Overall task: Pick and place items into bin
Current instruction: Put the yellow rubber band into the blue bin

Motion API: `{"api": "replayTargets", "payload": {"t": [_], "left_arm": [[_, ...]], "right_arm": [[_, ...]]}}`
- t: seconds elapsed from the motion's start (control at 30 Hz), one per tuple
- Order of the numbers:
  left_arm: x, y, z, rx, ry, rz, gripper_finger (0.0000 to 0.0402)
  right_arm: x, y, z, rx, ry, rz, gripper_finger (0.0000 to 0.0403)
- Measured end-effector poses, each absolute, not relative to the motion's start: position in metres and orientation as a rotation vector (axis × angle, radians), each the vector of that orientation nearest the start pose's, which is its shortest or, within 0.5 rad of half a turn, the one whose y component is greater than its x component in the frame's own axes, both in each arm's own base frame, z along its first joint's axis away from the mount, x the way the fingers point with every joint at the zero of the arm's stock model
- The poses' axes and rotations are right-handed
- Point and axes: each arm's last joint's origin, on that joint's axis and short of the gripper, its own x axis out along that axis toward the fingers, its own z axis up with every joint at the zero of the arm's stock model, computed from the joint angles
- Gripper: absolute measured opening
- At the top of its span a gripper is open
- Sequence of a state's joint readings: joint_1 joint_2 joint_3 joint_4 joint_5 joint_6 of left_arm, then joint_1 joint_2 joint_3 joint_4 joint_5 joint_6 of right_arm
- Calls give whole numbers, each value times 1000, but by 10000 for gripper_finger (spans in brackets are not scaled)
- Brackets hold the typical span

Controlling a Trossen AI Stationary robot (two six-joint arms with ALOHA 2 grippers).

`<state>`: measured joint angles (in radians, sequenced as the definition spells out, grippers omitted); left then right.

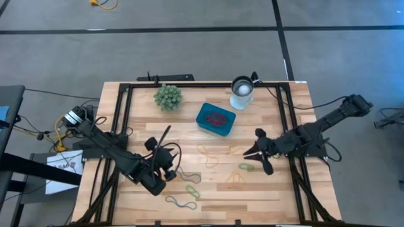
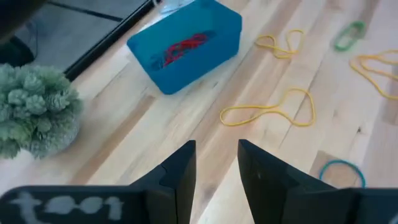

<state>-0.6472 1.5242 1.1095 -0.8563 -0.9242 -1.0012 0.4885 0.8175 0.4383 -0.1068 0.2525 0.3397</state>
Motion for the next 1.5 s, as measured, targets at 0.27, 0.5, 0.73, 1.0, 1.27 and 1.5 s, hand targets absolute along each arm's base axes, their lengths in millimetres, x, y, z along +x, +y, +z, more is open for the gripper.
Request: {"api": "replayTargets", "payload": {"t": [0.27,0.5,0.73,1.0,1.27,1.5], "left_arm": [[226,-168,242,236,803,379,109],[176,-182,275,240,717,229,109],[139,-162,255,-72,547,286,109],[153,-158,167,-334,487,186,109],[168,-149,126,-386,663,230,109],[185,-166,105,-306,699,192,109]], "right_arm": [[166,93,196,225,568,72,65],[178,113,192,284,499,134,66],[185,127,186,297,467,179,66],[195,133,174,295,467,177,66],[202,138,167,310,444,180,66],[204,139,163,314,450,177,66]]}}
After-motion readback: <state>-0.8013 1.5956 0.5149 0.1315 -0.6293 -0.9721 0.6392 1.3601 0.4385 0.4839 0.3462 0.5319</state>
